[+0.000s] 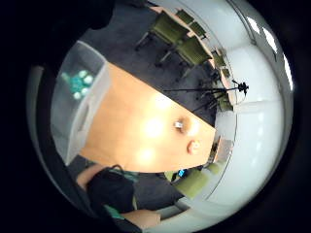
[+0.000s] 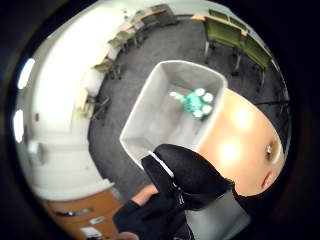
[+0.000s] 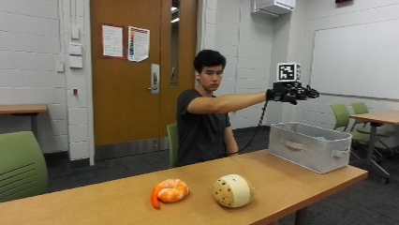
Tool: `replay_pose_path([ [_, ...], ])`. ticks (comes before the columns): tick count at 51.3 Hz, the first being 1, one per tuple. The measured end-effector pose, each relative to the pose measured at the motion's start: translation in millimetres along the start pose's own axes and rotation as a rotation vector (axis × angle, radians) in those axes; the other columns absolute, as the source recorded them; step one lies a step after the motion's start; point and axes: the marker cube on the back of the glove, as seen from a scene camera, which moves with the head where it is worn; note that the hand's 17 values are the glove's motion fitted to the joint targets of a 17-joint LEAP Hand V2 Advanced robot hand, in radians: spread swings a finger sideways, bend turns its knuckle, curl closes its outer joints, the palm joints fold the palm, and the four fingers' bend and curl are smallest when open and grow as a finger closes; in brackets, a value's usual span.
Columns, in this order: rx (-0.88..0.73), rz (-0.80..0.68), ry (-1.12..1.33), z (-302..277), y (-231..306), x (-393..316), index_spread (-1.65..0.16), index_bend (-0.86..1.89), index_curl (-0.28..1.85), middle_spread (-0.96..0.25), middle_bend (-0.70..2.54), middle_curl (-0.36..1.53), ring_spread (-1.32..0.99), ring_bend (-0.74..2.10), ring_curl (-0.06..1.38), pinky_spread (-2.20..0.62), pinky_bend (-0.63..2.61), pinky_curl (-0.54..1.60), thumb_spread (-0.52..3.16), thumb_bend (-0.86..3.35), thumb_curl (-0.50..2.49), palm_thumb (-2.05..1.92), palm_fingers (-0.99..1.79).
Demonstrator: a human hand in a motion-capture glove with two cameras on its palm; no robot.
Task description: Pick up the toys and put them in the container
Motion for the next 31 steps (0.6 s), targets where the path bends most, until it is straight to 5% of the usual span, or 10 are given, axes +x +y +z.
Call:
replay_pose_path([
  [5,-0.008,0.165,0.033,-1,14,62,-0.29,0.03,0.39,-0.03,0.18,0.43,-0.10,0.27,0.29,-0.04,0.90,0.33,1.06,-0.07,0.36,-0.07,-0.24],
  [31,-0.037,0.482,0.056,38,95,307,-0.31,0.11,0.25,-0.09,0.18,0.39,-0.20,0.25,0.32,-0.06,0.82,0.31,1.06,-0.06,0.25,-0.07,-0.09],
])
